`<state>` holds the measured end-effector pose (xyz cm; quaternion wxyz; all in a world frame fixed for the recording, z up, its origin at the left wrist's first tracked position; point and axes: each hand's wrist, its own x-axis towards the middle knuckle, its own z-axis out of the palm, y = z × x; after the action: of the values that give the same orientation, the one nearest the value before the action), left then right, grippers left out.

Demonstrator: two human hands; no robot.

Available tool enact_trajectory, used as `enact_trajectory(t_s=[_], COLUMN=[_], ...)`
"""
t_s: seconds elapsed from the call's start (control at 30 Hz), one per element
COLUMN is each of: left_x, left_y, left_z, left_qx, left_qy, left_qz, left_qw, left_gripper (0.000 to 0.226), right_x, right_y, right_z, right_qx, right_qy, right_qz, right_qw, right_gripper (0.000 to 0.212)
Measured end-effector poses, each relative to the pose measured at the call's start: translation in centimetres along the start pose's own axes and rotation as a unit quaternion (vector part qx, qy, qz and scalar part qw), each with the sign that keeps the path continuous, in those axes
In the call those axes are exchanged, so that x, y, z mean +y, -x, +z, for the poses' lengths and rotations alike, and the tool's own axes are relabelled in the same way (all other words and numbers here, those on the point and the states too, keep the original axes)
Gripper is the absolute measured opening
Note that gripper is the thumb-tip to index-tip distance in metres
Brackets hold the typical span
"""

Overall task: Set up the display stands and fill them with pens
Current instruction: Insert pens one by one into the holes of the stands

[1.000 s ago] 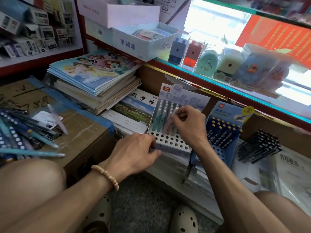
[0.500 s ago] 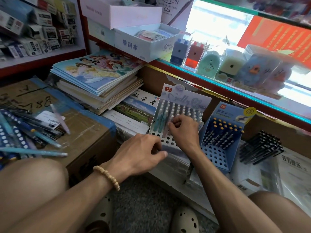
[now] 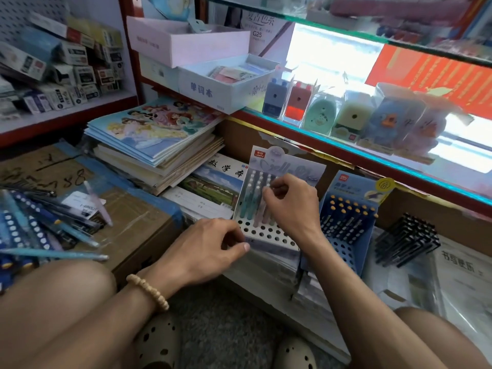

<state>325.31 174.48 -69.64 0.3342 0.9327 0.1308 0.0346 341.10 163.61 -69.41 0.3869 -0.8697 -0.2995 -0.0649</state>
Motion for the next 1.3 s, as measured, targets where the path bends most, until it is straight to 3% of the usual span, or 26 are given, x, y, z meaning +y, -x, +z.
enact_trajectory(t_s=[0.33, 0.7, 0.93, 1.03, 1.13, 1.2, 1.3], left_x=[1.5, -6.2, -10.6, -11.9, -15.0, -17.3, -19.7], left_y=[1.8, 10.6, 17.9, 18.3, 18.0, 18.0, 17.8], left_z=[-6.6, -10.9, -9.0, -9.0, -9.2, -9.2, -9.1], left_qx=[0.098, 0.184, 0.266, 0.345, 0.403, 0.372, 0.288], left_qy=[0.004, -0.031, -0.029, -0.027, -0.101, -0.115, -0.113], left_qz=[-0.007, -0.173, -0.343, -0.407, -0.465, -0.537, -0.608], left_qw=[0.995, 0.967, 0.901, 0.845, 0.782, 0.748, 0.731], left_gripper=[0.021, 0.019, 0.004, 0.004, 0.035, 0.063, 0.097], right_x=[-4.7, -13.8, -20.4, -22.5, -23.3, -23.4, -24.0], right_y=[-1.9, -5.6, -4.5, -4.0, -2.3, -0.2, 2.5], right_z=[-2.2, 6.0, 16.3, 20.5, 23.9, 25.6, 27.3], right_qx=[-0.166, -0.302, -0.415, -0.405, -0.382, -0.423, -0.462], right_qy=[0.035, 0.131, 0.109, 0.096, 0.128, 0.146, 0.102], right_qz=[-0.107, -0.273, -0.333, -0.326, -0.218, -0.139, -0.141], right_qw=[0.98, 0.904, 0.84, 0.849, 0.889, 0.884, 0.87], right_gripper=[0.033, 0.037, 0.044, 0.054, 0.075, 0.091, 0.096])
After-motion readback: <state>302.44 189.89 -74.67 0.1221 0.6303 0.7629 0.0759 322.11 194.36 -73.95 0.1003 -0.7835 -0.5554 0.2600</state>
